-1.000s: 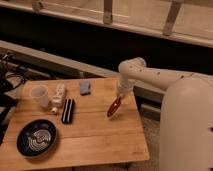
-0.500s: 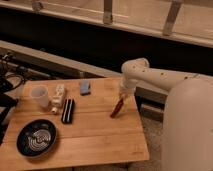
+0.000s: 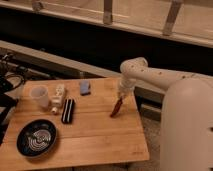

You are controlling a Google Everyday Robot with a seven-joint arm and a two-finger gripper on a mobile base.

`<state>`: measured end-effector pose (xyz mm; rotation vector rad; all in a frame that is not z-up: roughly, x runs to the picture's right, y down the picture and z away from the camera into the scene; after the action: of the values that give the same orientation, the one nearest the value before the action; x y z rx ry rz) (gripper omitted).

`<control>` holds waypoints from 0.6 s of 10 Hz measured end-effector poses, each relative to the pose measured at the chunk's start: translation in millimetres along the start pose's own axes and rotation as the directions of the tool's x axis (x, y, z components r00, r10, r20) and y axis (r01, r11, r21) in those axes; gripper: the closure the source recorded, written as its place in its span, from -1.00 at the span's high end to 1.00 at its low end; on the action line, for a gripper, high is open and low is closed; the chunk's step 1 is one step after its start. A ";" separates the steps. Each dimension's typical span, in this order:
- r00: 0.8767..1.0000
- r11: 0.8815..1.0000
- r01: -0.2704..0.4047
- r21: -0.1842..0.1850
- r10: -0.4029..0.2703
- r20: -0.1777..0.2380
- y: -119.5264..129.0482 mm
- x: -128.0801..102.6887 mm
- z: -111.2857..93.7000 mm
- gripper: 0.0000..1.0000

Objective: Drag the pepper across the table

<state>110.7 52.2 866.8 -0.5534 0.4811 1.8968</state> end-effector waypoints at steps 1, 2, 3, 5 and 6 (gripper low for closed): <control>1.000 1.000 -0.003 0.000 0.003 0.001 -4.7 -0.6 -0.3 -1.00; 1.000 1.000 -0.004 -0.002 0.004 0.003 -4.1 -1.6 -0.9 -1.00; 1.000 1.000 -0.004 -0.005 0.004 0.003 4.6 -2.6 0.6 -1.00; 1.000 1.000 -0.006 -0.008 0.006 0.006 14.6 -4.9 2.4 -1.00; 1.000 1.000 -0.010 -0.007 0.010 0.006 11.4 -5.2 2.0 -1.00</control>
<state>101.6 45.3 872.3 -0.5506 0.4747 1.9101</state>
